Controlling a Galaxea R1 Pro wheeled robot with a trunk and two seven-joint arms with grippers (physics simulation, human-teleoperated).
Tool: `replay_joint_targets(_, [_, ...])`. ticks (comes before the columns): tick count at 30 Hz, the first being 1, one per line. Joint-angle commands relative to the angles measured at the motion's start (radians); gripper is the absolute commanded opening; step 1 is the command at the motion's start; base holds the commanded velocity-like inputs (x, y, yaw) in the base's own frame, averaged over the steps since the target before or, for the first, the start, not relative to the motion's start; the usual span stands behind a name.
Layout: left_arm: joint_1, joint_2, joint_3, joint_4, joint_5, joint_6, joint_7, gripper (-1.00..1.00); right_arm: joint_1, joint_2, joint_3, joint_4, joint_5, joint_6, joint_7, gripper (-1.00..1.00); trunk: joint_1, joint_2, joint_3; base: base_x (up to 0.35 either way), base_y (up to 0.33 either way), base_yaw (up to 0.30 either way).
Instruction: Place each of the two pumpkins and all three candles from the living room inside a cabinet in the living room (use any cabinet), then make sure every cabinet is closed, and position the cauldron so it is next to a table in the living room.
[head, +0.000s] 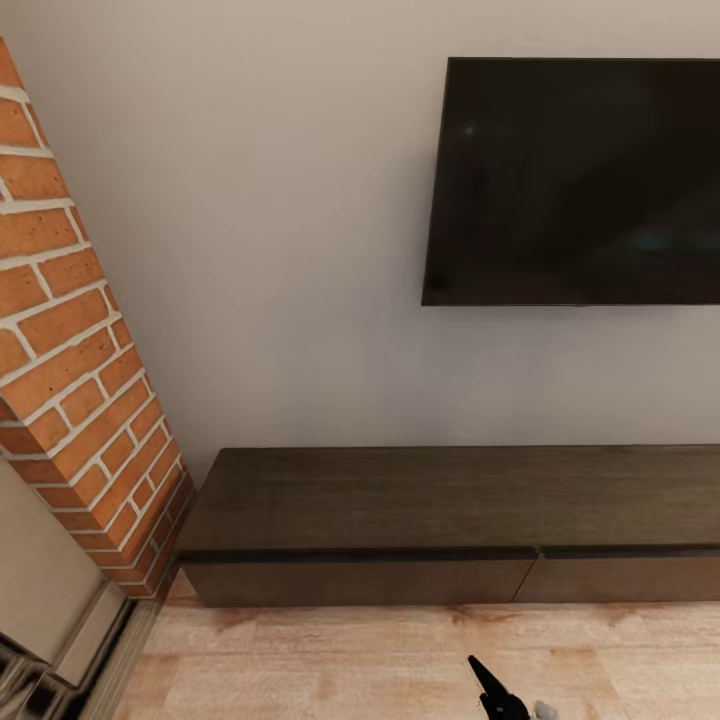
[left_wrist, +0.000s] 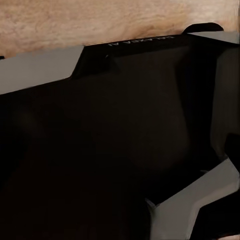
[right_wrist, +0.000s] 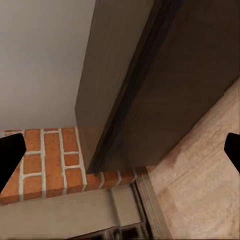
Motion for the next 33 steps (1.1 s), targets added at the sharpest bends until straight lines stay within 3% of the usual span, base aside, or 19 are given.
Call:
replay_joint_targets(1, [0.001,0.004,-0.003,-0.021,0.0,0.007,-0.003,1.0,0.0,-0.006,-0.009,-0.016,-0.012,0.027,0.006,1.0,0.0,0.0,-0.001,0.0,0.0,0.0])
replay_joint_targets(6, [0.002,0.01,-0.005,-0.063,0.002,0.012,-0.004,1.0,0.0,-0.016,-0.037,-0.09,-0.021,0.06,0.005,1.0,0.0,0.0,-0.001,0.0,0.0,0.0])
replay_joint_targets(10, [0.002,0.011,-0.003,-0.069,0.002,0.014,-0.005,1.0,0.0,-0.018,-0.064,-0.168,-0.049,0.104,-0.036,1.0,0.0,0.0,-0.001,0.0,0.0,0.0])
replay_joint_targets(22, [0.002,0.009,0.0,-0.088,0.003,0.019,-0.005,1.0,0.0,-0.017,-0.08,-0.292,-0.061,0.107,-0.159,1.0,0.0,0.0,-0.001,0.0,0.0,0.0])
replay_joint_targets(33, [0.002,0.01,-0.002,-0.11,0.003,0.021,-0.005,1.0,0.0,-0.017,-0.08,-0.301,-0.094,0.104,-0.175,1.0,0.0,0.0,-0.001,0.0,0.0,0.0])
